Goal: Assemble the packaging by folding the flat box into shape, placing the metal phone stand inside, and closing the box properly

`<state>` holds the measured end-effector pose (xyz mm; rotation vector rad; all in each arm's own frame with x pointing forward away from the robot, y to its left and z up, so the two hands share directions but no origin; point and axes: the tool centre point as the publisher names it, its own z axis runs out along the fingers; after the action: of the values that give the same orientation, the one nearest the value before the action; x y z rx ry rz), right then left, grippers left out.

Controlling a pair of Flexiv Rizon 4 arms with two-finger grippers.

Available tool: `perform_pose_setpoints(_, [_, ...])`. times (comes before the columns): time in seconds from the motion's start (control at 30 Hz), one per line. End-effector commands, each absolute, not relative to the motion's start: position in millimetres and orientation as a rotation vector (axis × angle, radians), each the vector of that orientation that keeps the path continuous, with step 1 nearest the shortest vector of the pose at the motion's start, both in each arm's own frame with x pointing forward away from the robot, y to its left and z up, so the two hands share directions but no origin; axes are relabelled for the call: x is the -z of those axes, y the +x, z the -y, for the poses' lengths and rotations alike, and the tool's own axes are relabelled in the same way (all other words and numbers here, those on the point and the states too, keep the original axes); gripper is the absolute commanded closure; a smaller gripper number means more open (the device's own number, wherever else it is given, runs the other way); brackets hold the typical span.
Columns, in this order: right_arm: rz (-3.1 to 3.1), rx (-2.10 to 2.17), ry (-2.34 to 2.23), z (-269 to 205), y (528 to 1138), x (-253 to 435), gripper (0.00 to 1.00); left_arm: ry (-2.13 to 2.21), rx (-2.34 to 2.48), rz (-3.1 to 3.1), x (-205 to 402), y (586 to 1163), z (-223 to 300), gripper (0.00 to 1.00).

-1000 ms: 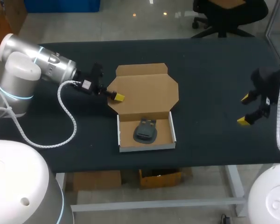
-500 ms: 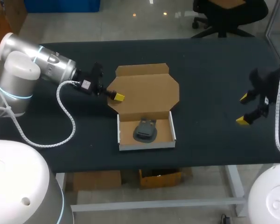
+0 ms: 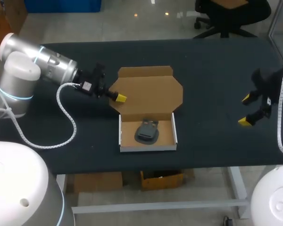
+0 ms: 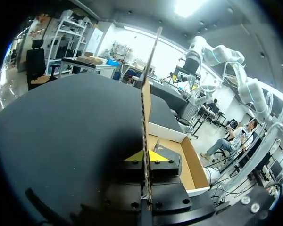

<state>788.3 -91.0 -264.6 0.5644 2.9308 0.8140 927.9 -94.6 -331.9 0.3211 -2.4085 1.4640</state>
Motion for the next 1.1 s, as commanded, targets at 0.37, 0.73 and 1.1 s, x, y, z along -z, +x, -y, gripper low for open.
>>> perform_pose_setpoints(0.37, [-2.922,-0.798,0.476,83.7,800.6,237.5,0.0,0.307,-1.477,2.411,333.9,926.1,94.0,1.0])
perform_pose_setpoints(0.73, [-2.907,-0.717,0.342,54.6,837.8,197.5,0.0,0.307,-1.477,2.411,333.9,926.1,94.0,1.0])
perform_pose_setpoints(1.1, [-2.917,-0.717,0.285,35.8,858.0,186.8,0.0,0.307,-1.477,2.411,333.9,926.1,94.0,1.0])
